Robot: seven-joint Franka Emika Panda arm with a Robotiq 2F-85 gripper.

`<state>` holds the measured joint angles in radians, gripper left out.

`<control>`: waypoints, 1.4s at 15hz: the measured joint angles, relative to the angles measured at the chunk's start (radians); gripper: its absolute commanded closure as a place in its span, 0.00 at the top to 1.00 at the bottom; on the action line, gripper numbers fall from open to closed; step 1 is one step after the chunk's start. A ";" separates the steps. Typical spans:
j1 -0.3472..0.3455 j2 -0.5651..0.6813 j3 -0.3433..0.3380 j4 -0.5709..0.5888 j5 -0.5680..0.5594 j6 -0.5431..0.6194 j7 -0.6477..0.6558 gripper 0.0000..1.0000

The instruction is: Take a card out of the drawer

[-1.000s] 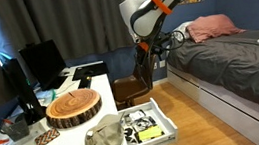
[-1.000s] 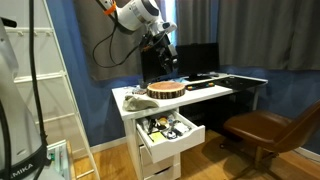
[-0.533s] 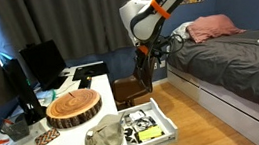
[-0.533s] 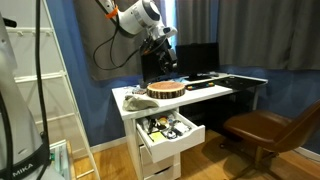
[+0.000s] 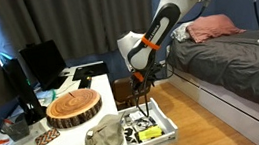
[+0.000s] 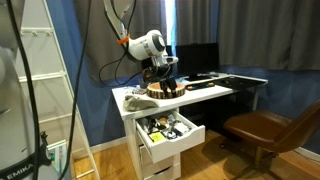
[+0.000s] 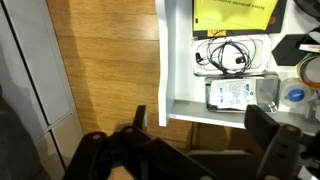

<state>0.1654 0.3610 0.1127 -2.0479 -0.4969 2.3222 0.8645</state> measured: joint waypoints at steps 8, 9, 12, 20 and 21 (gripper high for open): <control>0.114 0.293 -0.150 0.203 0.016 0.088 0.142 1.00; 0.123 0.327 -0.158 0.235 0.020 0.090 0.153 1.00; 0.138 0.416 -0.165 0.325 0.023 0.092 0.145 1.00; 0.148 0.449 -0.177 0.366 0.026 0.092 0.140 1.00; 0.152 0.455 -0.182 0.371 0.026 0.092 0.136 1.00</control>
<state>0.3179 0.8157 -0.0693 -1.6771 -0.4705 2.4139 1.0003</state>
